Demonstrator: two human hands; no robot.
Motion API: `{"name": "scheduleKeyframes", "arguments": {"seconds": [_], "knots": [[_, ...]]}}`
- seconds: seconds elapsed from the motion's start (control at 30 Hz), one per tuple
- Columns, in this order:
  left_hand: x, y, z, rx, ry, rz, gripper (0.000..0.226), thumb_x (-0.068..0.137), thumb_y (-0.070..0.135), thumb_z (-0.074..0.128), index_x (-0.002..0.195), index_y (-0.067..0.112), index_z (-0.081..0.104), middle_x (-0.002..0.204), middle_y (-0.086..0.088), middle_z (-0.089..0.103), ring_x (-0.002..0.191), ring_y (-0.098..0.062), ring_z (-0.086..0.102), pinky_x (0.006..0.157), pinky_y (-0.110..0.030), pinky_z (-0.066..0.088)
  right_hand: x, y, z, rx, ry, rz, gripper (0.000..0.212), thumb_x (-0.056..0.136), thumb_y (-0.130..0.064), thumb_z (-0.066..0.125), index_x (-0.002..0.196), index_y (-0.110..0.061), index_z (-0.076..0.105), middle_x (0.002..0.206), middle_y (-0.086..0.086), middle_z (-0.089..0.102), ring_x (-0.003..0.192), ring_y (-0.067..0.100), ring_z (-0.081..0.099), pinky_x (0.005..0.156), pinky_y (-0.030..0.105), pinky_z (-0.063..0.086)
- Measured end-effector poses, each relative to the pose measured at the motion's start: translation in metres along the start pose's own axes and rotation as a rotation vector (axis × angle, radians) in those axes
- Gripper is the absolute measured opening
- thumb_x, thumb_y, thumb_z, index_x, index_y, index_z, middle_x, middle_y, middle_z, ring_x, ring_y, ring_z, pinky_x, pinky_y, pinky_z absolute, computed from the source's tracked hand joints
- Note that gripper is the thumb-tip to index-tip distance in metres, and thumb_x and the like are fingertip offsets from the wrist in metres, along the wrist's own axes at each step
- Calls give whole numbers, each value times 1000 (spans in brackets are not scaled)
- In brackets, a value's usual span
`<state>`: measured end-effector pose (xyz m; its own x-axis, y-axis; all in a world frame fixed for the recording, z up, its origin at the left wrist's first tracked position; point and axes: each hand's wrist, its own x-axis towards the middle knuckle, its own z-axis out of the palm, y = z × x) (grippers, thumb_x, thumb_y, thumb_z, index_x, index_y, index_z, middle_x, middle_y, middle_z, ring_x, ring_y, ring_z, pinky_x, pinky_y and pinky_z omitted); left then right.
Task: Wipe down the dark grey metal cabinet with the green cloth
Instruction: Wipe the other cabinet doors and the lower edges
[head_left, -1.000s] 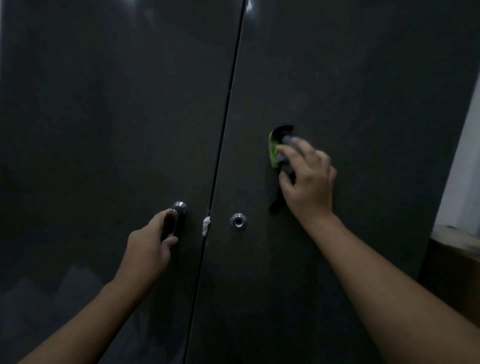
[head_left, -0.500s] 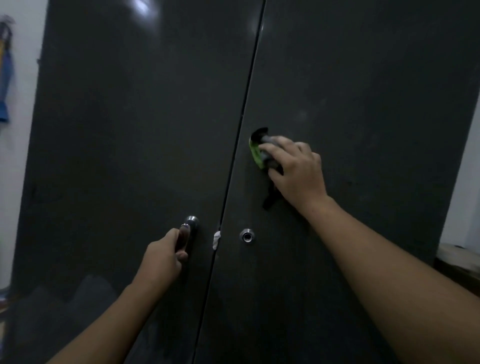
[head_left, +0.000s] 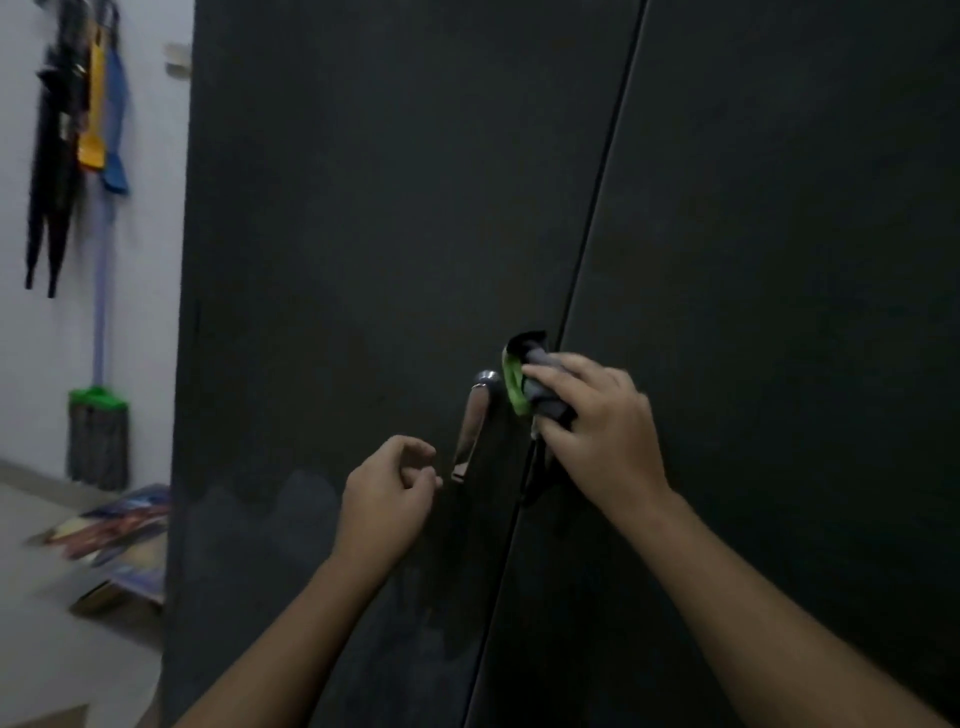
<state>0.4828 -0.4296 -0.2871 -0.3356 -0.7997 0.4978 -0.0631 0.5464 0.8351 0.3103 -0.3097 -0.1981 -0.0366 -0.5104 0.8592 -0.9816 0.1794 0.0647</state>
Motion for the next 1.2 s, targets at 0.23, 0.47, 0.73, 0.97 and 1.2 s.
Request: {"name": "scheduleKeyframes", "arguments": {"seconds": [0.23,0.47,0.73,0.97,1.2], "knots": [[-52,-69,6,206,1,-74,23,94,29,56,113,40,49,81,21,70,86,10,60,116,-49,24,-128,-31,82,229,5,87,56,77,-16,77,130,-27,67,142,-7,56,114,23,55,94,41,48],[-78,-148,23,393,-100,-95,53,95,23,54,140,40,32,140,8,32,132,-5,33,114,-67,-2,-201,-27,157,-73,-82,-64,46,84,-15,73,128,-27,68,139,-1,60,105,24,59,85,42,46],[-113,-205,53,143,-97,-97,40,92,32,59,130,38,47,120,8,41,114,-11,34,96,-18,24,-251,-51,202,-155,-191,-87,44,91,-31,63,135,-34,63,148,-3,54,111,21,60,87,43,41],[-108,-188,76,-179,113,-318,26,92,40,61,114,26,61,108,7,57,93,1,58,75,-7,45,-257,-84,207,363,-532,89,70,91,-32,52,158,-32,30,168,-17,8,144,12,26,113,38,26],[-103,-184,92,-236,334,-320,35,85,16,76,113,29,59,113,3,52,100,4,53,82,1,36,-192,-35,167,638,-610,-49,62,69,-2,43,115,-30,74,145,-31,46,143,3,40,119,25,32]]}}
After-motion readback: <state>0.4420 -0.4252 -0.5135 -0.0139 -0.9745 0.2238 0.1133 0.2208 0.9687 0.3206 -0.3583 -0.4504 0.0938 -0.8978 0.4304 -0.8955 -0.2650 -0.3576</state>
